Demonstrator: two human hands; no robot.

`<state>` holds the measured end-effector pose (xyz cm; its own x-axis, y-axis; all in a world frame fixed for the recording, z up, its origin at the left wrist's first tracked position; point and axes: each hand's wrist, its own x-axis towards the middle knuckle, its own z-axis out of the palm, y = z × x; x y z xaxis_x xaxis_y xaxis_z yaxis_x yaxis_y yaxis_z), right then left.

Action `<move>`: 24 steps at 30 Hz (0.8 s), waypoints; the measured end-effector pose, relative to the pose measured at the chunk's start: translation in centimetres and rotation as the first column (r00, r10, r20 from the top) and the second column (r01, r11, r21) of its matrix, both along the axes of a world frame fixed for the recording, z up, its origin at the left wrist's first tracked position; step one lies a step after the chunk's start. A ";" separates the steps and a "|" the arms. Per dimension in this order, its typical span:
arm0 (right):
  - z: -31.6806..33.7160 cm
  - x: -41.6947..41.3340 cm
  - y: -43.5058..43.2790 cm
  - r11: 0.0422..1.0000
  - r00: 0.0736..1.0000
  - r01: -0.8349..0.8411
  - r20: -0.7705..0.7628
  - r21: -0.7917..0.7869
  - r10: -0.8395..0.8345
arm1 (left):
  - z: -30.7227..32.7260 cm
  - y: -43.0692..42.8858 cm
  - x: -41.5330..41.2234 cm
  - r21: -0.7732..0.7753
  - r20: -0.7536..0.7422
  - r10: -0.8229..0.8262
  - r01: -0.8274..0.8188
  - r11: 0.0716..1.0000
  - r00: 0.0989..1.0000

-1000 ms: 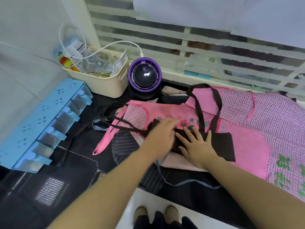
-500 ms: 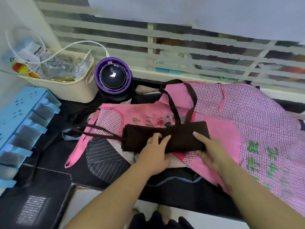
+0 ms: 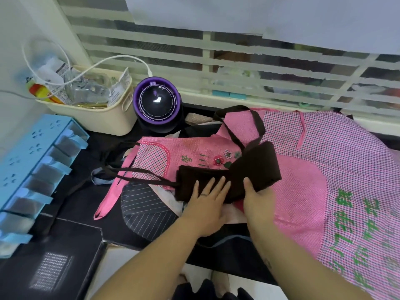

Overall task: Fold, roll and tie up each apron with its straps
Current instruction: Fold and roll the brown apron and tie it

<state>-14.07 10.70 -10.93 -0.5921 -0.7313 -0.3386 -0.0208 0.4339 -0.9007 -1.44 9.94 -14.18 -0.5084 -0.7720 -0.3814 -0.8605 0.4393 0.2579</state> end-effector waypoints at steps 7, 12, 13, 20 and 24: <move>-0.7 2.3 0.9 0.748 0.680 -0.663 -0.392 0.033 0.619 | 0.7 -0.7 0.2 0.086 0.078 -0.122 0.116 0.990 0.989; -3.3 3.3 0.6 0.595 0.342 -0.740 -0.585 0.315 0.735 | 0.3 -2.3 7.3 -0.126 0.041 -0.143 0.147 0.981 0.989; -3.7 3.5 0.6 0.586 0.276 -0.723 -0.626 0.365 0.730 | 0.3 -2.4 8.5 -0.128 0.057 -0.112 0.118 0.985 0.992; -4.5 4.6 0.3 0.612 0.136 -0.587 -0.681 0.530 0.720 | -0.7 -3.0 10.4 -0.029 -0.354 0.153 -0.174 0.984 0.922; -4.5 5.0 0.0 0.529 0.079 -0.580 -0.604 0.619 0.793 | 0.2 -3.4 10.3 0.146 -0.490 0.451 -0.440 0.886 0.746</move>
